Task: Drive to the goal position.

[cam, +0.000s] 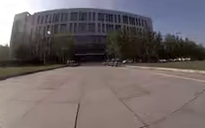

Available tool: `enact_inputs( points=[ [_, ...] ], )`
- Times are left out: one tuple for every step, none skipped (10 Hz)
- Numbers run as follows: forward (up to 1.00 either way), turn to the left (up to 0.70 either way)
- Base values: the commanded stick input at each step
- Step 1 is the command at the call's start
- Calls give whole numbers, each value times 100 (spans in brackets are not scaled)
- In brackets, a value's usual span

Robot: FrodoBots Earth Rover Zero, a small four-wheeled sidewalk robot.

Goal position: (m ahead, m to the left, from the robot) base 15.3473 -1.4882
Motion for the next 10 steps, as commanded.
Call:
enact_inputs(
  points=[
    [100, 41],
    [100, 41],
    [100, 41],
    [100, 41],
    [100, 21],
    [100, 1],
    [100, 1],
    [100, 1],
    [100, 1],
    [100, 1]
  ],
)
